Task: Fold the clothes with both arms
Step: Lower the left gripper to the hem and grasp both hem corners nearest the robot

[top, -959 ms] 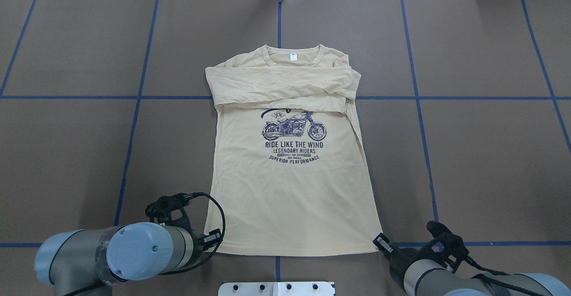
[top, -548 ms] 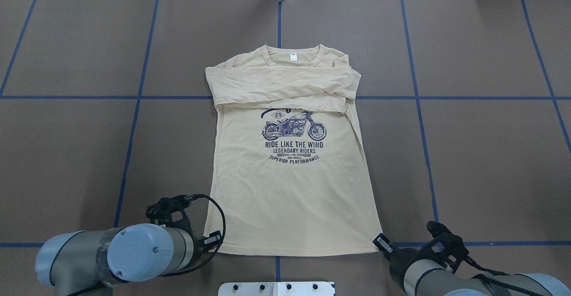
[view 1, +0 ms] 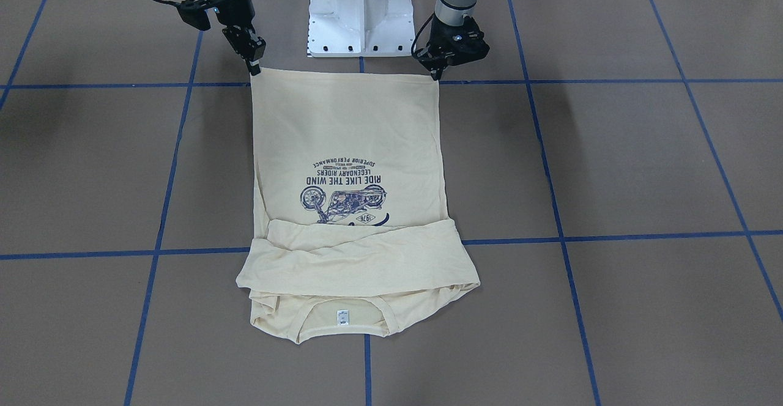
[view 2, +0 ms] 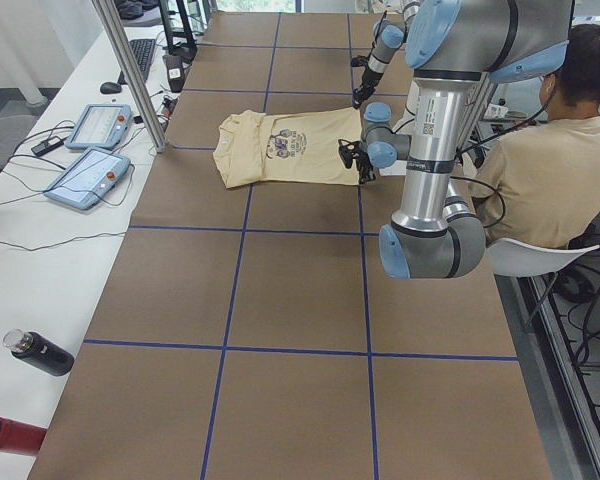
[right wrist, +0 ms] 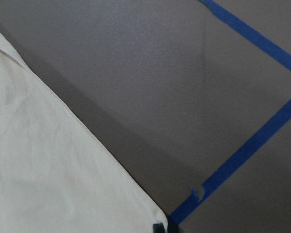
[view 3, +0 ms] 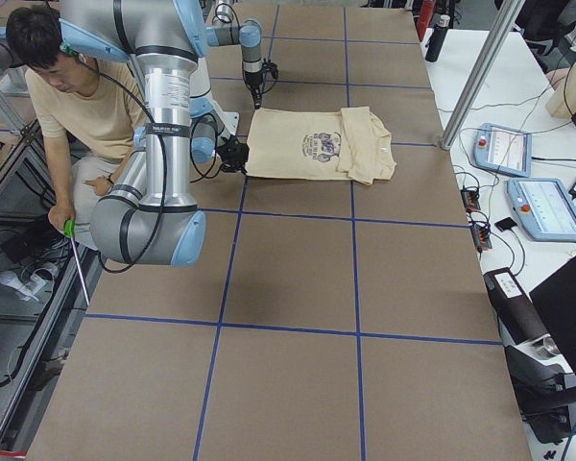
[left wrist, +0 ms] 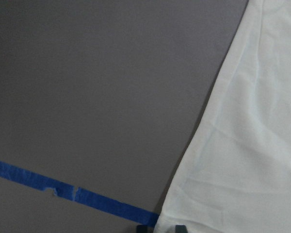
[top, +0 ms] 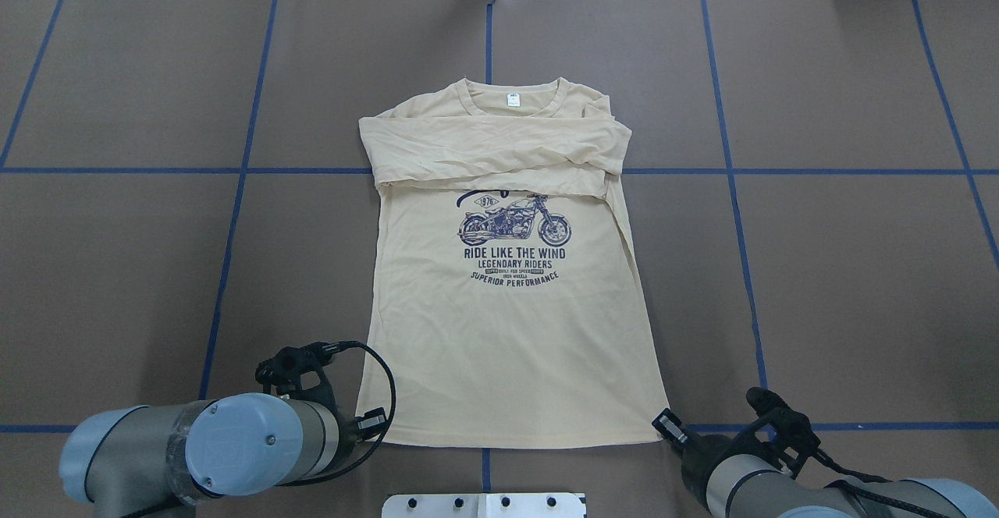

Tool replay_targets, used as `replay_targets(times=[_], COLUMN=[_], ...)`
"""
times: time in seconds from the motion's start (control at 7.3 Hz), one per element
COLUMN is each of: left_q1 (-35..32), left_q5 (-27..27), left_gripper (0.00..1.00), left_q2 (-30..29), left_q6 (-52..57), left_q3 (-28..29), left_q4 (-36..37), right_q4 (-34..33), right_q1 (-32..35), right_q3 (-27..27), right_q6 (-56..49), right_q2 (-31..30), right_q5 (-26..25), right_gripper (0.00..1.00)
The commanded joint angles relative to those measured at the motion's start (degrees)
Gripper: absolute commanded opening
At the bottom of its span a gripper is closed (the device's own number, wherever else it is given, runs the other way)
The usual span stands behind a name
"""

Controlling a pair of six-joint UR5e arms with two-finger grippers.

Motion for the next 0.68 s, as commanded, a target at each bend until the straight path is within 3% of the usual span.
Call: replay_targets(times=[0.0, 0.41, 0.55], left_q1=[0.0, -0.2, -0.2], left_q5=[-0.1, -3.5, -4.6], left_gripper=[0.0, 0.0, 0.0], left_q2=[-0.1, 0.5, 0.4], left_q6=[0.0, 0.0, -0.1], left_q3=[-0.4, -6.9, -8.1], left_q4=[0.0, 1.7, 1.8], right_q4=[0.0, -0.3, -3.6], right_q1=[-0.1, 0.0, -0.9], right_q3=[0.0, 2.4, 5.1], right_q6=[0.0, 0.0, 0.0], right_q2=[0.0, 0.0, 0.0], right_q5=[0.0, 0.0, 0.0], right_gripper=[0.0, 0.0, 0.0])
